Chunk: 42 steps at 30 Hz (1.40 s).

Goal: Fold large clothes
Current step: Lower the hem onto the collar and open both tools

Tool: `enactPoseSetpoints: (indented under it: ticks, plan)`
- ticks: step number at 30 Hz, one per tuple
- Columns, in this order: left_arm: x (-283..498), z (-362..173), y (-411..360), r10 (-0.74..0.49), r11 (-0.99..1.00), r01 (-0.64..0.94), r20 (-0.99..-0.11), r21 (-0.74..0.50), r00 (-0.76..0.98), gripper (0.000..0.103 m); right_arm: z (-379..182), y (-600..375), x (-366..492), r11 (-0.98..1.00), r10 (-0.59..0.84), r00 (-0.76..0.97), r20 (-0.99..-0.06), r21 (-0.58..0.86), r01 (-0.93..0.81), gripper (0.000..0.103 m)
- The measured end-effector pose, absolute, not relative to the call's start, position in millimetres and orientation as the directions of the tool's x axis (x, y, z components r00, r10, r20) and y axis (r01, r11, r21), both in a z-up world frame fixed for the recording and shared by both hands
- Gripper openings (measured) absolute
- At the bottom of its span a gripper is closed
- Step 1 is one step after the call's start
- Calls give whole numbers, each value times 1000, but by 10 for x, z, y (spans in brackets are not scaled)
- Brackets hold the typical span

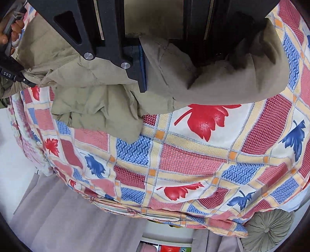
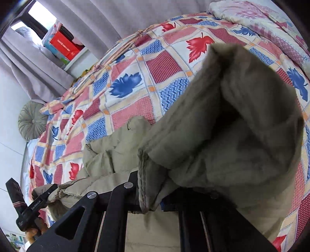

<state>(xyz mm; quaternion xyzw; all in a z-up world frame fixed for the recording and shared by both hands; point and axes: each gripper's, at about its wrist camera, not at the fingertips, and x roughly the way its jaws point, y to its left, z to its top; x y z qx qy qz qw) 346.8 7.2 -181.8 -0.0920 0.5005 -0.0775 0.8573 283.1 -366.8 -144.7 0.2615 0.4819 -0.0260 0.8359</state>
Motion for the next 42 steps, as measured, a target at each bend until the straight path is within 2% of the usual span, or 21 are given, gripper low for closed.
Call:
enactPoseSetpoints:
  ticks: [5, 9, 10, 12, 13, 14, 18, 19, 20, 22, 26, 31, 32, 34, 37, 42]
  plan:
    - [3530, -1984, 19, -191, 977, 9, -858, -212, 477, 18, -1829, -3716, 2931, 845, 220, 509, -832, 423, 327, 11]
    - [3530, -1906, 10, -190, 979, 31, -862, -199, 469, 18, -1847, -3684, 2937, 845, 218, 515, -829, 425, 326, 15]
    - [3517, -1874, 18, -199, 978, 42, -860, -204, 471, 20, -1821, -3680, 2934, 847, 222, 514, -828, 425, 320, 22]
    - [3486, -1806, 25, -217, 975, 62, -854, -213, 474, 27, -1746, -3678, 2904, 845, 253, 519, -817, 448, 294, 46]
    - [3467, -1767, 23, -216, 976, 70, -852, -208, 477, 31, -1716, -3698, 2915, 843, 262, 524, -810, 457, 285, 69]
    - [3444, -1729, 14, -215, 976, 79, -850, -203, 480, 33, -1661, -3698, 2900, 842, 265, 535, -802, 463, 278, 82]
    - [3346, -1588, -23, -207, 978, 120, -843, -169, 497, 33, -1486, -3677, 2866, 843, 279, 551, -787, 475, 252, 82]
    - [3319, -1564, -21, -210, 978, 126, -842, -169, 497, 40, -1457, -3665, 2847, 844, 284, 548, -787, 476, 247, 82]
    - [3298, -1550, -19, -218, 976, 133, -843, -175, 492, 64, -1429, -3650, 2815, 846, 285, 549, -786, 475, 241, 82]
    - [3252, -1520, -22, -224, 974, 140, -841, -178, 492, 82, -1395, -3637, 2759, 855, 280, 546, -790, 463, 231, 82]
    - [3187, -1487, -47, -196, 979, 149, -840, -139, 506, 82, -1406, -3580, 2628, 873, 268, 523, -809, 434, 224, 82]
    - [3144, -1307, -29, -215, 975, 162, -806, -149, 551, 82, -1493, -3535, 2455, 873, 277, 492, -825, 430, 230, 82]
    - [3148, -1268, -40, -222, 973, 174, -801, -149, 556, 85, -1512, -3537, 2425, 875, 274, 487, -829, 425, 232, 82]
    - [3151, -1215, -71, -218, 973, 187, -797, -133, 563, 103, -1555, -3559, 2393, 881, 262, 477, -839, 410, 238, 82]
    - [3083, -1131, -100, -183, 976, 203, -781, -75, 596, 103, -1591, -3592, 2378, 870, 261, 475, -840, 417, 261, 82]
    - [2927, -1161, -4, -191, 976, 196, -809, -95, 557, 103, -1565, -3571, 2285, 858, 279, 483, -830, 441, 263, 82]
